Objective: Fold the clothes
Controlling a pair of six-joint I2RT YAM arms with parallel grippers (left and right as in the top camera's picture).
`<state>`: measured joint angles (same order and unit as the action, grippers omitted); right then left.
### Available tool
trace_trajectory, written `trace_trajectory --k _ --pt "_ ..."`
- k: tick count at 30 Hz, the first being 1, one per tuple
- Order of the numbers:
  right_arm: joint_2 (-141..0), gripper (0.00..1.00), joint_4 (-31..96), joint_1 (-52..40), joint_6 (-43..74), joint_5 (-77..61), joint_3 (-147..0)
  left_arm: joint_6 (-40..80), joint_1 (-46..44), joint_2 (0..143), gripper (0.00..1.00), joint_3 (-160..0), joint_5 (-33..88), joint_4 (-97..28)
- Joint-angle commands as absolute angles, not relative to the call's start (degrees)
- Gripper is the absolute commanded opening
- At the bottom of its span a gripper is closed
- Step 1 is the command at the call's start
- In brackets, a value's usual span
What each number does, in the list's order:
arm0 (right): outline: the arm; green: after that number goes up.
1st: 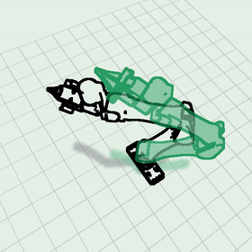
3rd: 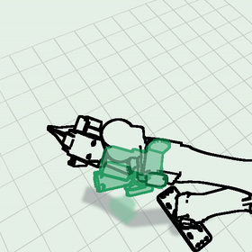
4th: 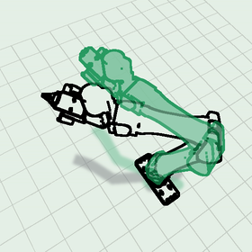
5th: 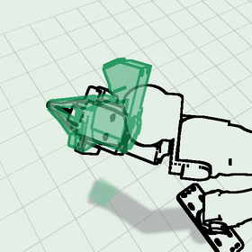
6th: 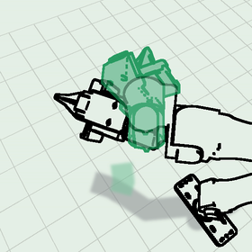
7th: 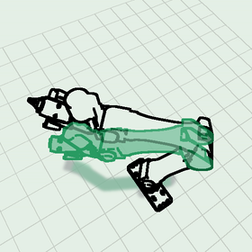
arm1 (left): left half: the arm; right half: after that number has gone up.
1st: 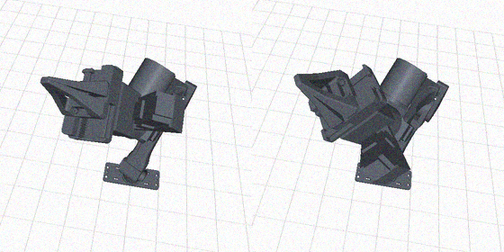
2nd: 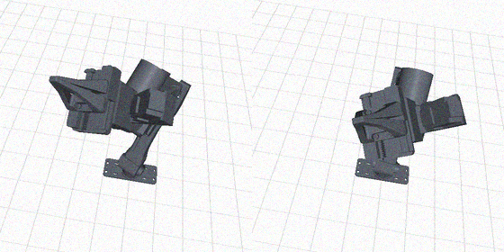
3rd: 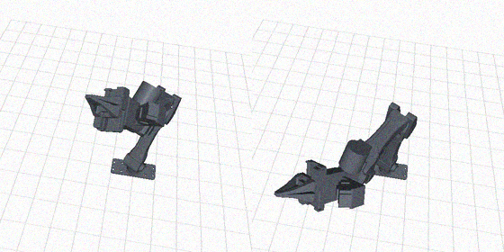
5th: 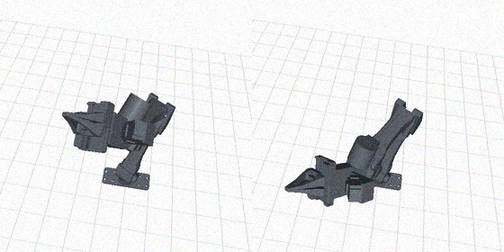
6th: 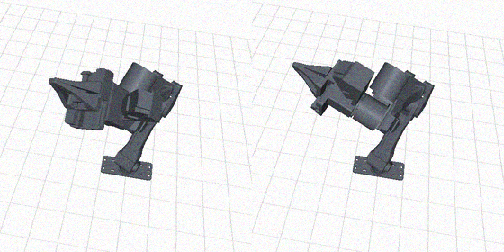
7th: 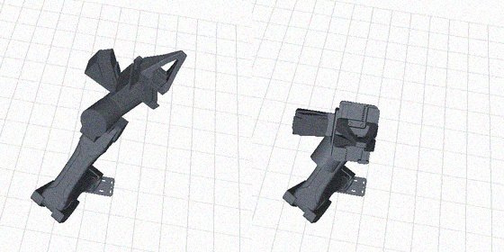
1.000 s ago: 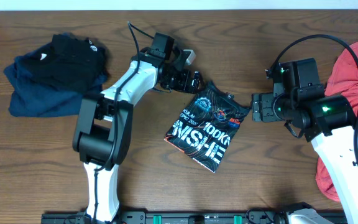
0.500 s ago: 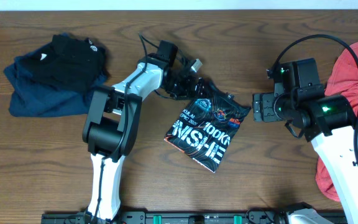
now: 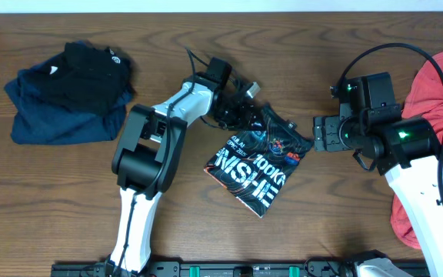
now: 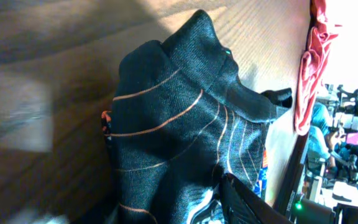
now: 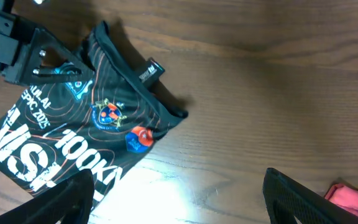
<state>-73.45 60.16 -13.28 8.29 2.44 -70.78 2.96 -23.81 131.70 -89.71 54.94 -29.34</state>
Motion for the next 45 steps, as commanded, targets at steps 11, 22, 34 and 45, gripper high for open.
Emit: trace_trajectory --k 11,22,34,45 --pt "-73.01 0.84 60.51 -12.64 8.73 4.49 -71.18 2.57 -25.8 132.75 0.49 -87.05 52.88 -30.39" --pt "-73.01 0.85 59.53 -12.64 10.7 4.71 -71.18 0.16 -25.02 132.29 0.06 -86.37 52.9 -35.16" --pt "-73.01 0.86 58.7 -12.64 10.7 4.69 -71.18 2.44 -12.12 119.07 0.06 -88.86 38.57 -35.27" --pt "-73.01 0.85 58.52 -12.64 11.79 4.69 -71.2 2.44 1.89 106.5 0.06 -88.86 35.05 -29.61"
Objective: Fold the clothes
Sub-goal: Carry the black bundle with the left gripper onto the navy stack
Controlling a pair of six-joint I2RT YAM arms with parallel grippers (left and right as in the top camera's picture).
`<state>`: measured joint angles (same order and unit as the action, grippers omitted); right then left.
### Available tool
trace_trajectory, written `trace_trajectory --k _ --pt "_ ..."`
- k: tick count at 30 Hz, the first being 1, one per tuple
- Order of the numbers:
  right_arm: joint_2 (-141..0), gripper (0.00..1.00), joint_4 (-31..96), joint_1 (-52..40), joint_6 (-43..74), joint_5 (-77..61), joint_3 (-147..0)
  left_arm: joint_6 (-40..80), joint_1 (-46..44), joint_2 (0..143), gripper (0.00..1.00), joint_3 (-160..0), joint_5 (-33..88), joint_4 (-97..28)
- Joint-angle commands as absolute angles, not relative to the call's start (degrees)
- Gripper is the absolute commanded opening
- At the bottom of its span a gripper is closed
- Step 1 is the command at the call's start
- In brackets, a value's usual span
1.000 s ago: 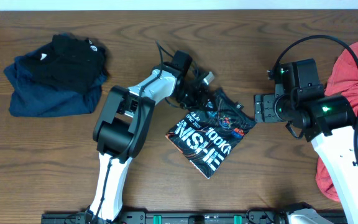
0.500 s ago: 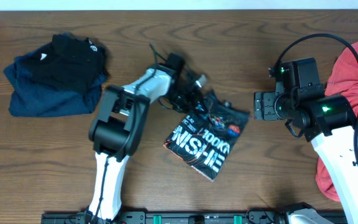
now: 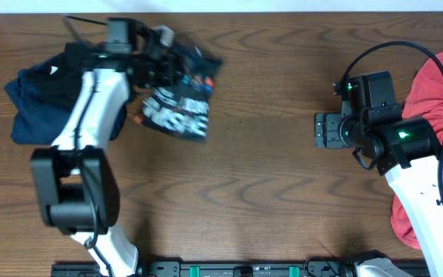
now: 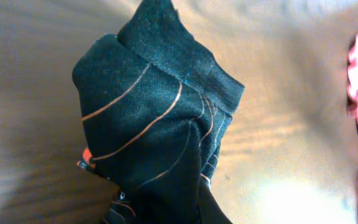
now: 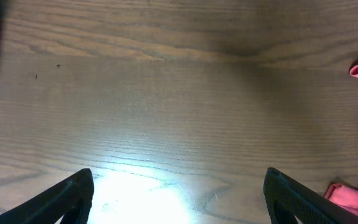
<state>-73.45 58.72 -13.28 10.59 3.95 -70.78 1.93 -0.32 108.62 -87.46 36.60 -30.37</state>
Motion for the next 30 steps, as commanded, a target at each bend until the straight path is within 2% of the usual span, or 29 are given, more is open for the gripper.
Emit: trace_trajectory --k 1,21,30 --pt "-73.01 0.85 58.52 -12.64 11.79 4.69 -71.18 2.44 3.05 106.0 0.06 -88.86 35.05 -28.71" --pt "-73.01 0.88 58.96 -12.64 12.19 4.73 -71.18 15.51 17.96 104.68 0.06 -88.86 34.61 -5.8" --pt "-73.01 0.89 59.72 -12.64 12.14 4.73 -71.18 16.6 22.24 105.49 0.06 -88.84 20.01 -5.54"
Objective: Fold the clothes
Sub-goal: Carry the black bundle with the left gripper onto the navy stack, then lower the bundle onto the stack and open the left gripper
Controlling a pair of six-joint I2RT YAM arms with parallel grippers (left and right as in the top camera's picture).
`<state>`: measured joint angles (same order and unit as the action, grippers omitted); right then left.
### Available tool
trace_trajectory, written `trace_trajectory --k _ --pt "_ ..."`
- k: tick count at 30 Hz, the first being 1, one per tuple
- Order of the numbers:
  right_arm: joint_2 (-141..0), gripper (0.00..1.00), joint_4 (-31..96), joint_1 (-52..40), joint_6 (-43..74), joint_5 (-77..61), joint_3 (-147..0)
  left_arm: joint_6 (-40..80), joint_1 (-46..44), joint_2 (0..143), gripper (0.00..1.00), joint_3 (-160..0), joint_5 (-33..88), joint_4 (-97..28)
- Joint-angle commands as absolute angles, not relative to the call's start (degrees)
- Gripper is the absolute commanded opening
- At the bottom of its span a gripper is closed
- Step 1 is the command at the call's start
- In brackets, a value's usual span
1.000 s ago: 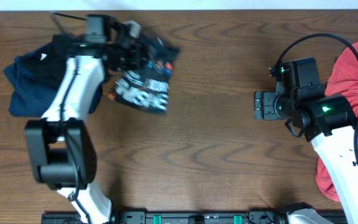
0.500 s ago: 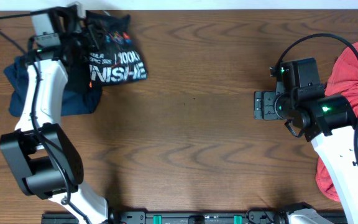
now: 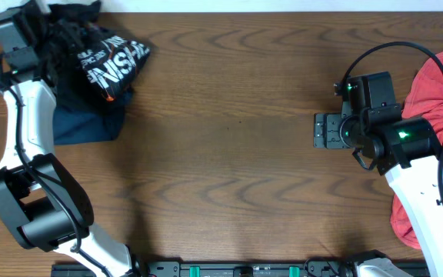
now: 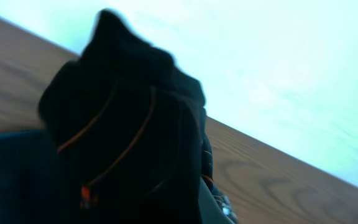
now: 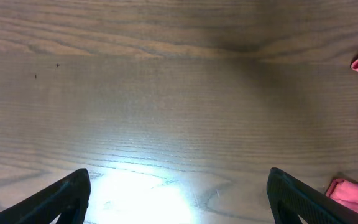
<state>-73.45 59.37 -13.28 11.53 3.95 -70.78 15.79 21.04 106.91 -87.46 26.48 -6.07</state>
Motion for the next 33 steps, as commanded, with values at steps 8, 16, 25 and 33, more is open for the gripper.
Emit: trace_trajectory --k 8,16,25,33 --pt "-73.01 0.89 60.55 -12.64 11.7 4.75 -71.18 16.62 24.95 108.44 0.06 -88.84 14.98 -7.18" --pt "-73.01 0.89 61.54 -12.64 11.68 4.75 -71.18 16.6 27.57 111.35 0.06 -88.79 14.2 -8.1" --pt "-73.01 0.89 61.54 -12.64 11.7 4.73 -71.18 16.6 29.87 111.48 0.65 -88.62 13.21 -10.48" --pt "-73.01 0.94 61.45 -12.64 11.68 4.75 -71.2 16.64 30.85 110.24 0.98 -88.64 13.43 -15.38"
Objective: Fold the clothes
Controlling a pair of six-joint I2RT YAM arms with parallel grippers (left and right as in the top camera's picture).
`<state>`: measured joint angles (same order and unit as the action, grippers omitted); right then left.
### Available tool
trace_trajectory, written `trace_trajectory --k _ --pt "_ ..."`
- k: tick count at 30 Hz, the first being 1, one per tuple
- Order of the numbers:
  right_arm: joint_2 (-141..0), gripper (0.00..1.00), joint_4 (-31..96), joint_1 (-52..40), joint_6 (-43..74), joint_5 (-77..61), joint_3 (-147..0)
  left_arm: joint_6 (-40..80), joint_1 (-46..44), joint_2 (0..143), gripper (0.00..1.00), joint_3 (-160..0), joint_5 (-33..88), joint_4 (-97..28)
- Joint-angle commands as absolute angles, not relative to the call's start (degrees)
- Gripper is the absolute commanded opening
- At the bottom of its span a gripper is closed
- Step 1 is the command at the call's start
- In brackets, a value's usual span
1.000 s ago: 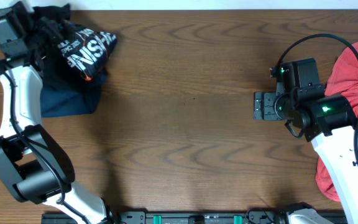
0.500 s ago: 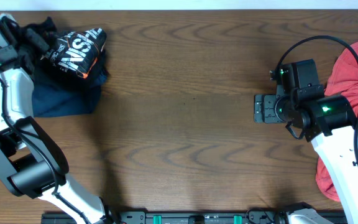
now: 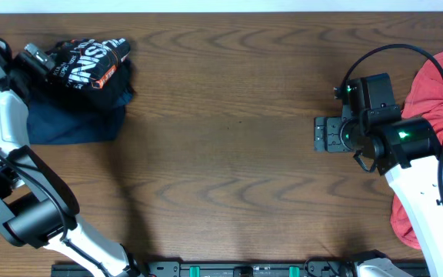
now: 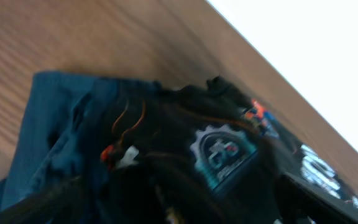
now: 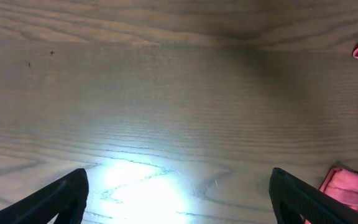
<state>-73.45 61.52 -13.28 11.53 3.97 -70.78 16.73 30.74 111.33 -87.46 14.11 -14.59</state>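
The folded black shirt with white lettering [image 3: 91, 65] lies on top of the dark blue pile of folded clothes [image 3: 68, 119] at the far left. In the left wrist view its teal emblem [image 4: 219, 152] and the blue cloth [image 4: 55, 137] show, blurred. My left gripper [image 3: 38, 60] [image 4: 179, 208] sits at the shirt's left end, its fingers spread wide over the cloth, open. At the right, my right gripper [image 3: 325, 132] [image 5: 179, 208] hangs open over bare wood. A heap of red clothes [image 3: 437, 115] lies at the right edge.
The wooden table [image 3: 229, 154] runs between the two piles. A corner of red cloth [image 5: 353, 186] shows beside my right fingers. The table's far edge [image 3: 221, 11] runs just behind the dark pile.
The black shirt was bunched in my shut left gripper over the dark pile. Now it lies on the pile and the left gripper is open. The right arm has not moved.
My left gripper was shut on the folded black shirt at mid-table. Then it held the shirt at the back left near the dark pile, then over the pile. Now the shirt rests on the pile, let go. The right gripper stayed open throughout.
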Motion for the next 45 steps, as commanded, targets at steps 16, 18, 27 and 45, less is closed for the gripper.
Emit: trace_trajectory --k 16,18,27,45 --pt "-77.52 0.99 42.24 -12.16 11.49 4.08 -71.18 7.11 11.6 97.19 0.98 -88.64 12.95 -26.26" --pt "-80.71 0.99 38.92 -11.38 11.53 3.9 -71.18 7.03 6.96 97.34 0.98 -88.64 9.5 -30.09" --pt "-87.22 0.99 36.05 -4.19 10.5 0.54 -71.26 2.04 -3.6 95.0 0.98 -88.64 5.26 -55.27" --pt "-43.24 0.99 43.0 -0.75 11.44 7.46 -57.39 4.97 -3.68 53.78 0.98 -66.83 -0.21 -50.83"
